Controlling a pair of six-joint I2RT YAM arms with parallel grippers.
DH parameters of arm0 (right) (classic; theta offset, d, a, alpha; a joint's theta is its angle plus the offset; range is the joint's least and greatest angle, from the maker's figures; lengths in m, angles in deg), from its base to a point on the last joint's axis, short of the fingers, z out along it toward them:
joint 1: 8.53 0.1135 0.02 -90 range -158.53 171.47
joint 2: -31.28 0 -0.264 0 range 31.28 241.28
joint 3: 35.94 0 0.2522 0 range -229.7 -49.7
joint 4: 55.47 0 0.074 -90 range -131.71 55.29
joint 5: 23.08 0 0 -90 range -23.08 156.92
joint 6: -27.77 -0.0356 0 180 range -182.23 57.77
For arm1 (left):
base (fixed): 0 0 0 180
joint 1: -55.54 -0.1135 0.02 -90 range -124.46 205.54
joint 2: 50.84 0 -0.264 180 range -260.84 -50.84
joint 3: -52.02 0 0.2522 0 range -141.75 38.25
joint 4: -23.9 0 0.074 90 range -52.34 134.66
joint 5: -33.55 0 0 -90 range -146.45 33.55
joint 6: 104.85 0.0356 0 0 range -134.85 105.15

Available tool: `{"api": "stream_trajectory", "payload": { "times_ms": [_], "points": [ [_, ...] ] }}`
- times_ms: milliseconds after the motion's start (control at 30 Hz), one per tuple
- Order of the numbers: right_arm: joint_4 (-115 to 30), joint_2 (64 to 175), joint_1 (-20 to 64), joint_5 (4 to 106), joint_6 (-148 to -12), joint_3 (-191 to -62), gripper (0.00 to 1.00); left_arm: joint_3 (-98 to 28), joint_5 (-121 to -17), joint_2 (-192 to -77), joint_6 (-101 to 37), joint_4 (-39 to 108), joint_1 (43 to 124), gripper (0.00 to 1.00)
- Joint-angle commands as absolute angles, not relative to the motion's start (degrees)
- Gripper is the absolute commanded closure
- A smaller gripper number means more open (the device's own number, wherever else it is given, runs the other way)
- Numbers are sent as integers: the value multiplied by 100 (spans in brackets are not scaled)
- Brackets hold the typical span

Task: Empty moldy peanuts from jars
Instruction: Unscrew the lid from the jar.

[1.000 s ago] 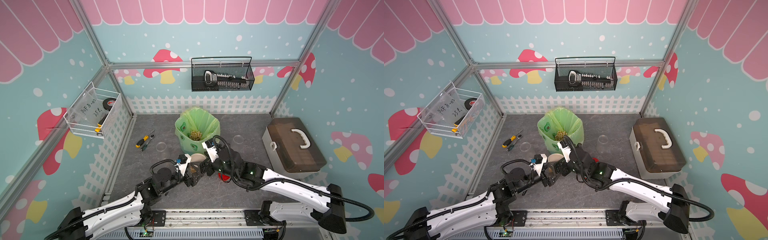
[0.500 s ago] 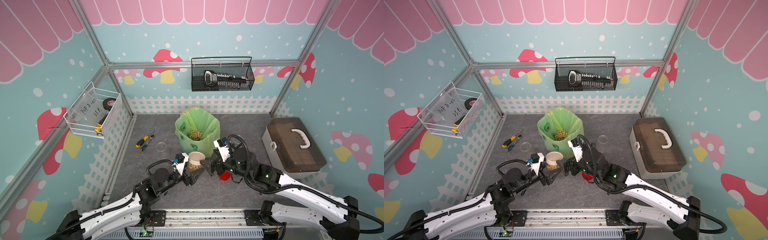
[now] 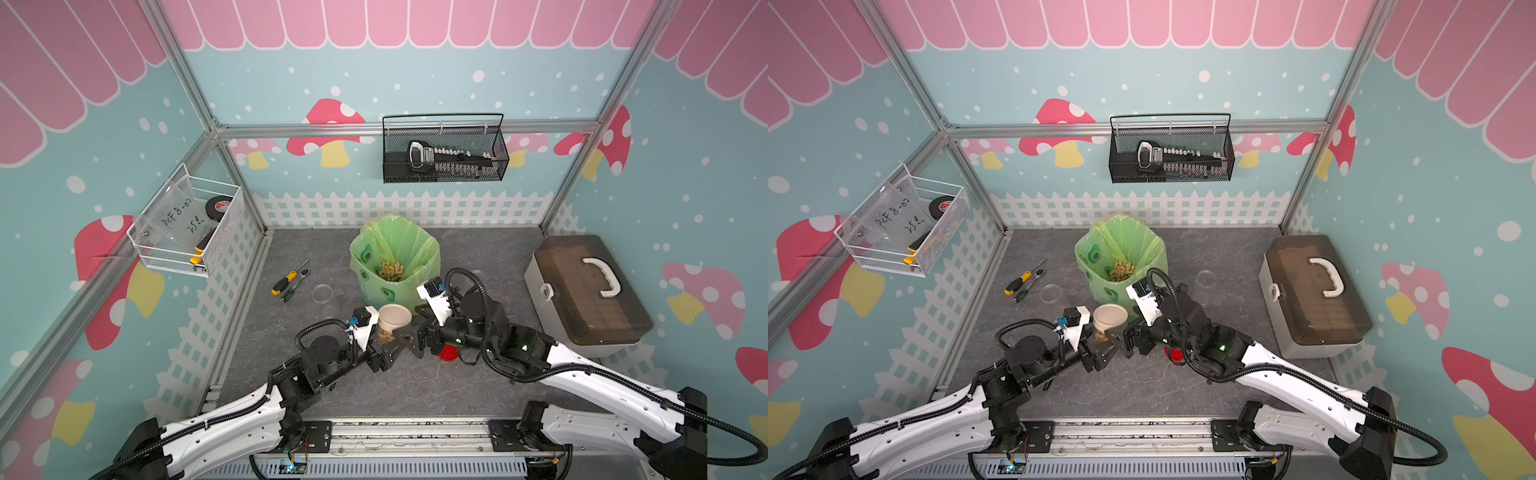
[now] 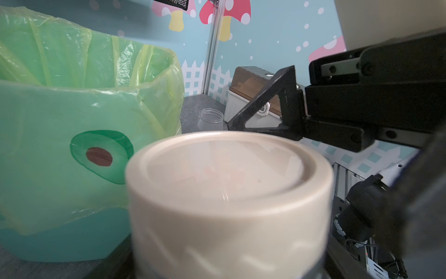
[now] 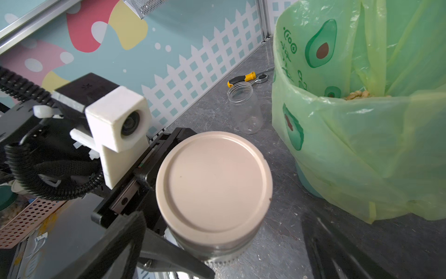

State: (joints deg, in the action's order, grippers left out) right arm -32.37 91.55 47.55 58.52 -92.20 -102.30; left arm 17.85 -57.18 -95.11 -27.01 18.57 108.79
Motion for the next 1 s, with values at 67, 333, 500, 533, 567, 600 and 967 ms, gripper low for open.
{"api": "stream_trajectory", "payload": {
  "times_ms": [67, 333, 500, 533, 567, 600, 967],
  "points": [
    [-3579, 9450, 4735, 5760, -9351, -10571, 1, 1586, -5784, -9500, -2680, 1425, 10854, 53],
    [-3798, 9898, 4743, 5689, -9456, -10818, 2, 1555, -5777, -9470, -2654, 1465, 10853, 53],
    [-3822, 10017, 4746, 5721, -9474, -10811, 3, 1567, -5758, -9439, -2636, 1491, 10853, 53],
    [-3817, 10020, 4746, 5741, -9468, -10791, 3, 1572, -5751, -9426, -2643, 1490, 10847, 53],
    [-3794, 10003, 4745, 5768, -9458, -10759, 3, 1575, -5759, -9404, -2649, 1505, 10845, 53],
    [-3782, 9971, 4746, 5774, -9449, -10726, 3, 1575, -5758, -9387, -2654, 1522, 10844, 53],
    [-3375, 9258, 4580, 5765, -9308, -10352, 3, 1589, -5769, -9215, -2680, 1596, 10826, 53]
  ]
}}
